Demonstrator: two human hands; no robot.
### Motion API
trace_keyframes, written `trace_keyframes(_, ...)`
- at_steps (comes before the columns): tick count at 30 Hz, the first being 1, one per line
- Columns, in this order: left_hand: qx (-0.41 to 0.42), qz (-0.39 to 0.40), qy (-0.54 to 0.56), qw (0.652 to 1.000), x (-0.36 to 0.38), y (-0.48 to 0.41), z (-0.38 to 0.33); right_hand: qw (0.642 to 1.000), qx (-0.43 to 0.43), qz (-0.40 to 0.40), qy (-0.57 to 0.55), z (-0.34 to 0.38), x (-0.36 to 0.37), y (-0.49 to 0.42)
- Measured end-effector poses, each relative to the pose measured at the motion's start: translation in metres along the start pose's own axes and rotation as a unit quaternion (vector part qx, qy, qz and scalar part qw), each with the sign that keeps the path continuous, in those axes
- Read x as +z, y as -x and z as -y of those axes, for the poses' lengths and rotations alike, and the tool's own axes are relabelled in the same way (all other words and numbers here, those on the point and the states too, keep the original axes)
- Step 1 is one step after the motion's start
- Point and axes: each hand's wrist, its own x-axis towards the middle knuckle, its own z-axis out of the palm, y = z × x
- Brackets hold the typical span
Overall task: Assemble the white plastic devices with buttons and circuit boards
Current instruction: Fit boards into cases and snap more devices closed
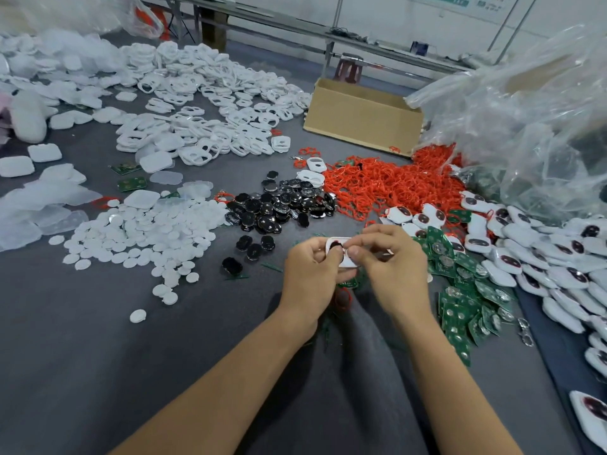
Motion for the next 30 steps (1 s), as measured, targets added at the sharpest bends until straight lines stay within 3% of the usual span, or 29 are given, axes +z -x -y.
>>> trace_keyframes(12, -0.003, 0.005, 0.006, 1.000, 0.000, 0.001, 0.001, 0.977, 0.116, -0.064, -0.165, -0.005, 0.013, 0.006)
trace_keyframes(24, -0.010, 0.002, -0.030, 1.000, 0.001, 0.004, 0.000, 0.989, 0.082, -0.119, -0.043, -0.004, 0.026, 0.015)
trace_keyframes(30, -0.011, 0.008, 0.008, 1.000, -0.001, 0.005, -0.003, 0.987, 0.077, -0.117, -0.080, -0.005, 0.027, 0.014)
